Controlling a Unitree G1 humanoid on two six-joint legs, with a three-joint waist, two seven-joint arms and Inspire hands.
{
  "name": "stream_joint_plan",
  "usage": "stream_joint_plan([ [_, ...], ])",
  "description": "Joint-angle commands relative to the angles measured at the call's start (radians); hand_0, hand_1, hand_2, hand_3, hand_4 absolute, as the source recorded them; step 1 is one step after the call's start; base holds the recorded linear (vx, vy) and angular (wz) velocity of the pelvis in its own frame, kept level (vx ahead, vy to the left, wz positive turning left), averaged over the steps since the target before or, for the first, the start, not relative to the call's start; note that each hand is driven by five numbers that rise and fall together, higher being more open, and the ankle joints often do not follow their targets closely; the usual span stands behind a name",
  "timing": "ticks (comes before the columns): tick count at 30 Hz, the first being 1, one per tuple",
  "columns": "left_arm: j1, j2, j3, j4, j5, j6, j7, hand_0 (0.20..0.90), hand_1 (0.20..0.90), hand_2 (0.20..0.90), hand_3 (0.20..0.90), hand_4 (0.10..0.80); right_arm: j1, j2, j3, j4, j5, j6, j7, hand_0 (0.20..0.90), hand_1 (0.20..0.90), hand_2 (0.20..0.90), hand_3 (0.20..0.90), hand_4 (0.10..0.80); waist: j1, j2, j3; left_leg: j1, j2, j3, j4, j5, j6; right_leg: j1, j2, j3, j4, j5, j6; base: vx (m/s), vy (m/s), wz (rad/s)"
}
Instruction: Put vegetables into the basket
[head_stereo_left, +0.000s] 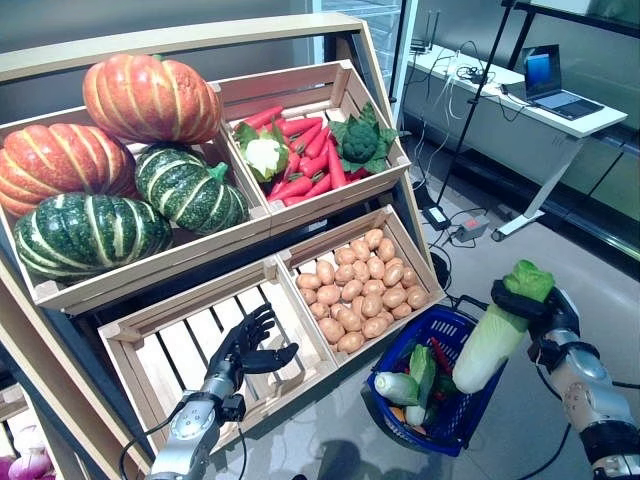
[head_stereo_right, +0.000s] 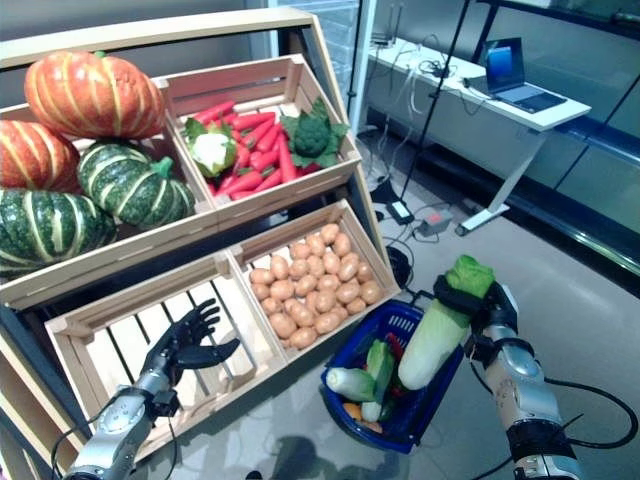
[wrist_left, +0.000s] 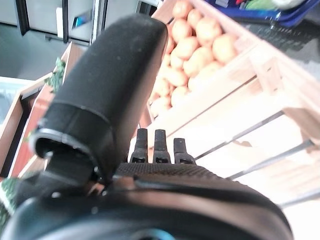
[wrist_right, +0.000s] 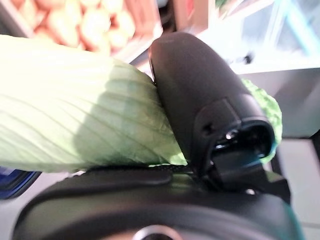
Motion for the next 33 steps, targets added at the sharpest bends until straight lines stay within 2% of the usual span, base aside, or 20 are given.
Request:
stream_joint_plan([
  [1,-0.164,0.014,-0.021,-0.049,-0.046,-0.146,0.003,0.900,0.900,0.900,0.900,0.800,-0.198,-0.050,-0.049,0.043,0.001,-0.200,-0.085,0.300,0.300,0.300,0.300,0.400,0.033,0.005,0.032,-0.107,0.062,-0.014,0.319,-0.193,-0.028,-0.097,-0.029,-0.065,0.266,-0.093,-0.077,-0.224,-0.071,0.18],
  [4,-0.225,0.025,-0.043,-0.044,-0.078,-0.131,0.015,0.900,0.900,0.900,0.900,0.800,-0.225,-0.042,-0.044,0.105,0.032,-0.227,-0.088,0.300,0.300,0.300,0.300,0.400,0.033,0.014,0.103,-0.204,0.073,-0.027,0.491,-0.268,-0.025,-0.174,-0.045,-0.079,0.415,-0.157,-0.096,-0.172,-0.046,0.37],
  [9,-0.276,0.028,-0.080,-0.023,-0.068,-0.131,0.069,0.900,0.900,0.900,0.900,0.800,-0.288,-0.070,-0.033,0.178,0.079,-0.243,-0.084,0.300,0.300,0.300,0.300,0.400,0.033,0.039,0.177,-0.384,0.070,-0.055,0.722,-0.335,-0.013,-0.330,-0.085,-0.083,0.659,-0.225,-0.129,-0.161,-0.012,0.14],
  [12,-0.296,0.038,-0.097,-0.032,-0.076,-0.137,0.079,0.900,0.900,0.900,0.900,0.800,-0.328,-0.091,-0.029,0.202,0.089,-0.256,-0.086,0.300,0.300,0.300,0.300,0.400,0.034,0.054,0.210,-0.445,0.068,-0.070,0.805,-0.377,-0.012,-0.398,-0.106,-0.073,0.762,-0.262,-0.130,-0.141,0.026,0.14],
  [13,-0.306,0.049,-0.107,-0.039,-0.094,-0.146,0.080,0.900,0.900,0.900,0.900,0.800,-0.357,-0.102,-0.020,0.216,0.086,-0.268,-0.093,0.300,0.300,0.300,0.300,0.400,0.034,0.062,0.232,-0.489,0.070,-0.075,0.861,-0.393,-0.008,-0.445,-0.124,-0.067,0.822,-0.275,-0.133,-0.127,0.032,0.13],
  [20,-0.331,0.075,-0.124,-0.060,-0.159,-0.192,0.066,0.900,0.900,0.900,0.900,0.800,-0.438,-0.136,0.010,0.247,0.097,-0.264,-0.115,0.300,0.300,0.300,0.300,0.400,0.033,0.075,0.285,-0.634,0.077,-0.072,1.048,-0.466,0.010,-0.616,-0.174,-0.046,1.026,-0.337,-0.141,-0.106,0.013,0.08],
  [23,-0.354,0.081,-0.144,-0.099,-0.155,-0.193,0.073,0.900,0.900,0.900,0.900,0.800,-0.479,-0.146,0.017,0.261,0.095,-0.251,-0.134,0.300,0.300,0.300,0.300,0.400,0.036,0.077,0.309,-0.699,0.066,-0.078,1.135,-0.499,0.018,-0.696,-0.193,-0.031,1.108,-0.358,-0.136,-0.070,-0.022,0.05],
  [33,-0.426,0.111,-0.178,-0.177,-0.213,-0.235,0.080,0.900,0.900,0.900,0.900,0.800,-0.607,-0.183,0.063,0.302,0.100,-0.245,-0.181,0.300,0.300,0.300,0.300,0.400,0.030,0.104,0.342,-0.922,0.040,-0.090,1.363,-0.568,0.034,-0.953,-0.193,0.013,1.333,-0.424,-0.136,-0.056,-0.030,0.05],
])
